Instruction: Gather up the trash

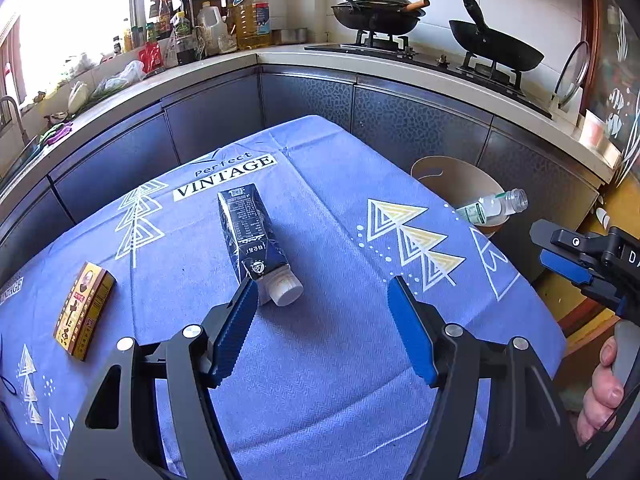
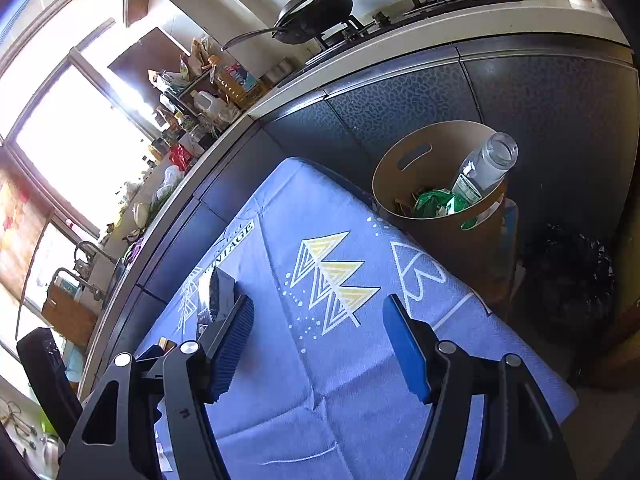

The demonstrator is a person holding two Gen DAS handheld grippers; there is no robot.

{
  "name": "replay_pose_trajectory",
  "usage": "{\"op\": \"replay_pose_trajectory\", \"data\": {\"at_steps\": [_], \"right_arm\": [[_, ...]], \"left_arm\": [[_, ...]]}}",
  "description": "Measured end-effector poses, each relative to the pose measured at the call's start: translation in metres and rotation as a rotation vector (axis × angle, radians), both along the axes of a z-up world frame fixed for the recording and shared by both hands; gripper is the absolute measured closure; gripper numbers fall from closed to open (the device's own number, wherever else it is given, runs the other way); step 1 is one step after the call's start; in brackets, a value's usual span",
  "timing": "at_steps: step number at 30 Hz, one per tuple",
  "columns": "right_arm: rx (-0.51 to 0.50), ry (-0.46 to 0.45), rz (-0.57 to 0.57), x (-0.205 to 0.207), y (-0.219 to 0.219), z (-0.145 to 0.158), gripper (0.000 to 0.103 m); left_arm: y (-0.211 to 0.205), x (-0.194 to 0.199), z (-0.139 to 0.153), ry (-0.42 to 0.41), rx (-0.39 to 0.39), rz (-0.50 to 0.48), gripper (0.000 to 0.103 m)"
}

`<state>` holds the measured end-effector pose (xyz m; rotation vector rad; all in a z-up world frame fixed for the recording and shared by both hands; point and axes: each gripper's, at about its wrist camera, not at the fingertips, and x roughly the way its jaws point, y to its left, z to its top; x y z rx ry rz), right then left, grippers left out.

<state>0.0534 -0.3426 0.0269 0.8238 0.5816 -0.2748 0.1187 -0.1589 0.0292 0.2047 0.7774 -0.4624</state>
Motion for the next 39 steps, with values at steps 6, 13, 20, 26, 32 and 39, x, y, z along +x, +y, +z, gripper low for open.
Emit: {"op": "replay_pose_trajectory", "data": {"at_steps": [6, 13, 20, 26, 32, 39], "right_arm": [[-0.006, 0.021, 0.032, 0.009, 0.008, -0.004, 0.035], [-0.031, 0.061, 0.125, 0.036, 0.033, -0.013, 0.035], [-0.094, 0.115, 0.257, 0.076, 0.075, -0.019, 0.035], [-0.153, 0.142, 0.364, 0.112, 0.11, -0.025, 0.035], [-0.281, 0.201, 0.457, 0.146, 0.136, -0.035, 0.035], [-0.304, 0.189, 0.535, 0.177, 0.156, -0.033, 0.024]], "left_arm": [[0.011, 0.004, -0.005, 0.016, -0.006, 0.018, 0.036], [0.076, 0.018, -0.008, 0.001, -0.014, 0.114, 0.033], [0.195, 0.051, -0.01, -0.027, 0.014, 0.367, 0.026], [0.263, 0.071, -0.022, 0.011, -0.005, 0.489, 0.023], [0.269, 0.085, -0.032, 0.001, 0.009, 0.431, 0.007], [0.242, 0.116, -0.062, 0.027, 0.154, 0.32, 0.006]]}}
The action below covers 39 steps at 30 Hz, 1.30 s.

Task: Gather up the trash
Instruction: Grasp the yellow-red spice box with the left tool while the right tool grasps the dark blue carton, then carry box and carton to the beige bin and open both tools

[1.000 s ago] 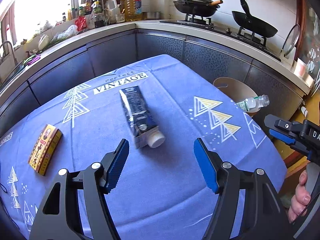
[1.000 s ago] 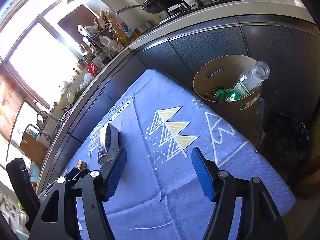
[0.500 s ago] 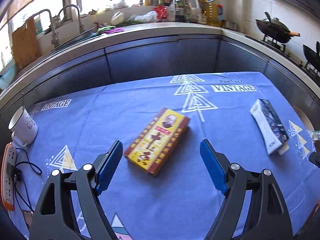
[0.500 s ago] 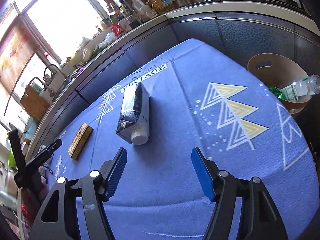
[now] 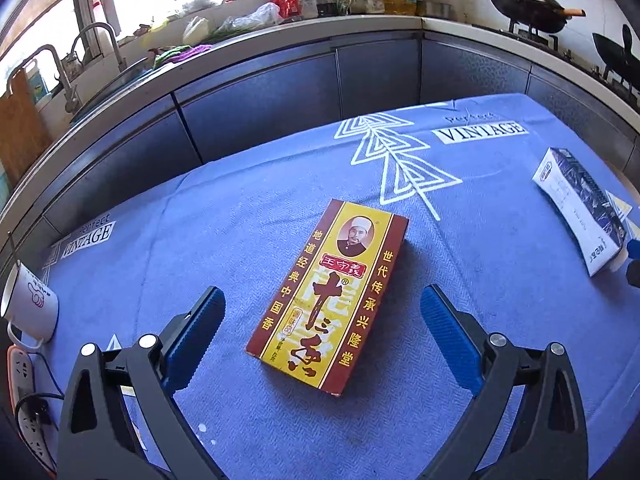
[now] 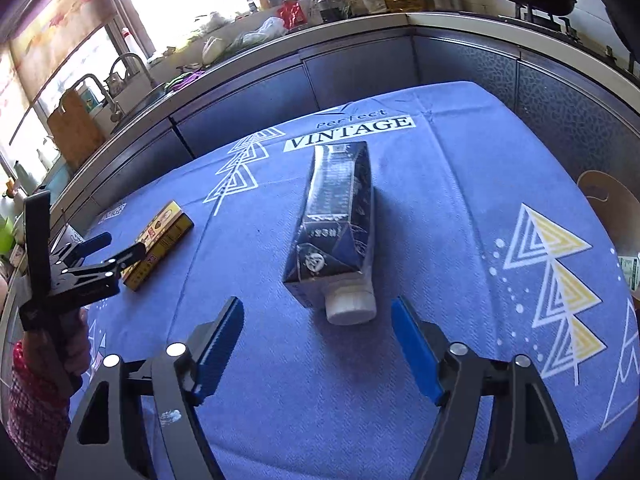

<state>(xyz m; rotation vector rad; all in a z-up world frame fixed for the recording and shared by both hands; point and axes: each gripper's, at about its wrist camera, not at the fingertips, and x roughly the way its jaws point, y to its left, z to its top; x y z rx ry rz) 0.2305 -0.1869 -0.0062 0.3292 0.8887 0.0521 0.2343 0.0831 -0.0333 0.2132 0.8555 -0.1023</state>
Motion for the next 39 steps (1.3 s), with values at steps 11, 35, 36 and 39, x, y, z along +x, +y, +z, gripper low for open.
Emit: {"op": "replay_pose_trajectory", "data": {"at_steps": [11, 35, 36, 39], "right_arm": [[-0.099, 0.009, -0.009, 0.035, 0.003, -0.018, 0.054], [-0.009, -0.159, -0.389, -0.131, -0.169, 0.012, 0.054], [-0.008, -0.158, -0.413, -0.132, -0.181, 0.012, 0.054], [-0.014, -0.151, -0.472, -0.133, -0.215, 0.01, 0.054]], "left_arm": [[0.008, -0.002, -0.019, 0.064, -0.085, 0.081, 0.043], [-0.239, -0.043, 0.052, 0.134, -0.367, -0.423, 0.046], [-0.256, -0.041, 0.054, 0.137, -0.364, -0.447, 0.046], [-0.314, -0.027, 0.056, 0.171, -0.363, -0.519, 0.046]]}}
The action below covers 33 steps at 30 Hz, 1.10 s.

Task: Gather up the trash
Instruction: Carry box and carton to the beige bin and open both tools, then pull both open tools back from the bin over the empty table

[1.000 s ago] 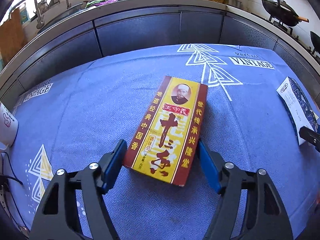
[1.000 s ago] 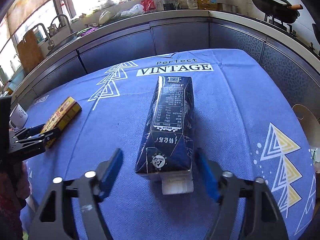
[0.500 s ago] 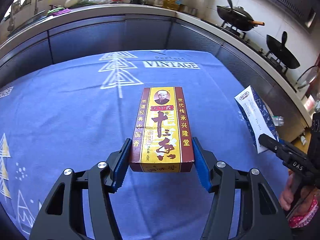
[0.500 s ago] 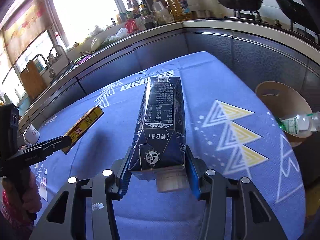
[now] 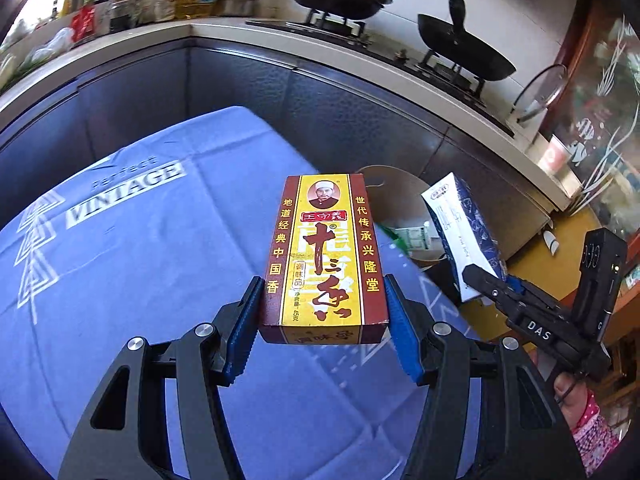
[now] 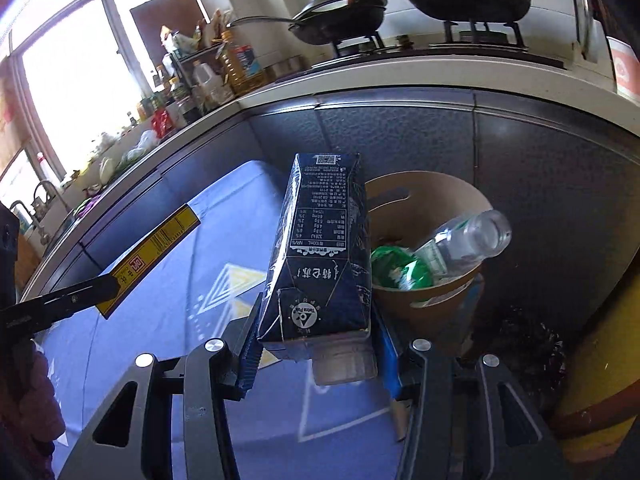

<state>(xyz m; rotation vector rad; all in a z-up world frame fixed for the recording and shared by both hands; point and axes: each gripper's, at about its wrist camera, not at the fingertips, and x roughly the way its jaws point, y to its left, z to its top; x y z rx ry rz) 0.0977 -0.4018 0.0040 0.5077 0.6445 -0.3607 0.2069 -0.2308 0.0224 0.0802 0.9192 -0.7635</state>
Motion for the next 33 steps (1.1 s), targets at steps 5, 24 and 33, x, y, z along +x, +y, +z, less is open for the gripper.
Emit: {"op": "replay_pose_trajectory", "data": {"at_steps": [5, 24, 33], "right_arm": [[-0.021, 0.031, -0.055, 0.017, -0.048, -0.004, 0.054], [0.082, -0.063, -0.152, -0.017, -0.059, -0.019, 0.034], [0.165, -0.07, -0.14, -0.058, -0.004, -0.008, 0.034]], "left_arm": [[-0.084, 0.023, -0.006, 0.038, 0.023, -0.084, 0.045], [-0.102, 0.015, -0.014, -0.021, 0.084, -0.041, 0.035], [-0.036, -0.054, 0.0, -0.096, 0.094, 0.007, 0.035]]}}
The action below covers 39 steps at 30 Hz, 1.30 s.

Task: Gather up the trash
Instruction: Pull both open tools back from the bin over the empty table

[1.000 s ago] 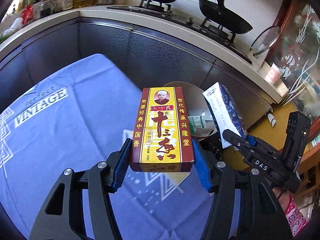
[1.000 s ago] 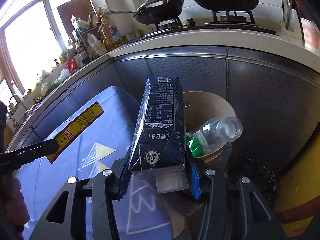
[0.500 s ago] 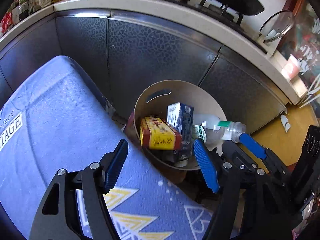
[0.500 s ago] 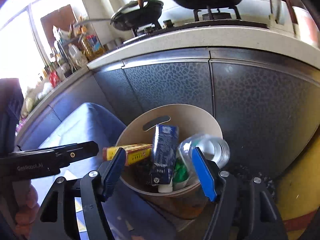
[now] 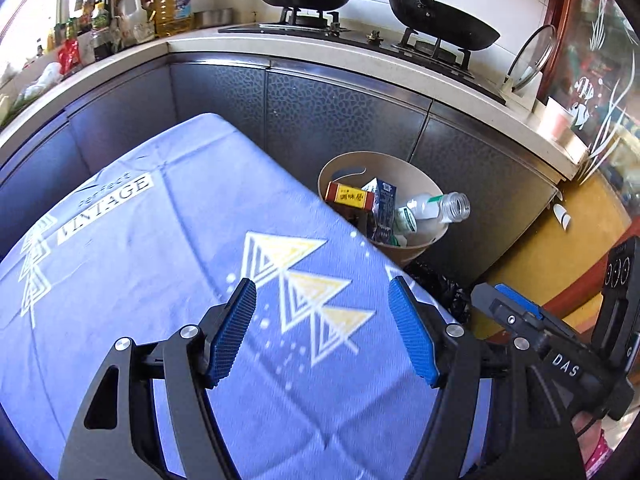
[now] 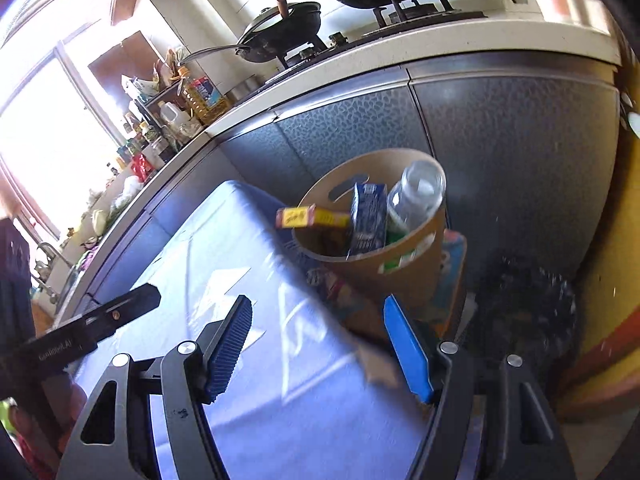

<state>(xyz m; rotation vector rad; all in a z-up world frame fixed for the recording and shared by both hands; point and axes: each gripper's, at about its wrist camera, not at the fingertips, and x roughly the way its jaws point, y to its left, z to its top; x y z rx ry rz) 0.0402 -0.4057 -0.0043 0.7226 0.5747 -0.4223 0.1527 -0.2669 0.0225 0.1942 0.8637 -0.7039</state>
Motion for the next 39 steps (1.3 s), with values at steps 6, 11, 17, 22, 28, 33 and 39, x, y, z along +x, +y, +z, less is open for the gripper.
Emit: {"op": "replay_pose_trajectory", "data": {"at_steps": [6, 11, 17, 22, 28, 33, 39], "right_arm": [[0.02, -0.019, 0.015, -0.017, 0.028, 0.013, 0.033], [0.02, -0.039, 0.032, -0.023, 0.048, 0.026, 0.033], [-0.003, -0.059, 0.05, -0.026, 0.067, 0.041, 0.033], [-0.017, -0.055, 0.036, -0.031, 0.071, 0.05, 0.032], [-0.011, -0.057, 0.002, -0.039, 0.07, 0.054, 0.028], [-0.011, -0.059, -0.008, -0.039, 0.069, 0.055, 0.028], [-0.002, -0.064, -0.011, -0.036, 0.07, 0.054, 0.019]], "left_arm": [[0.041, -0.029, 0.012, -0.074, 0.03, 0.067, 0.031], [0.068, -0.046, 0.02, -0.147, 0.064, 0.127, 0.023], [0.085, -0.062, 0.026, -0.18, 0.068, 0.154, 0.013], [0.091, -0.071, 0.032, -0.191, 0.062, 0.145, 0.006], [0.091, -0.074, 0.036, -0.172, 0.029, 0.119, 0.006], [0.09, -0.076, 0.038, -0.172, 0.013, 0.105, 0.006], [0.088, -0.073, 0.035, -0.144, 0.014, 0.086, 0.006]]}}
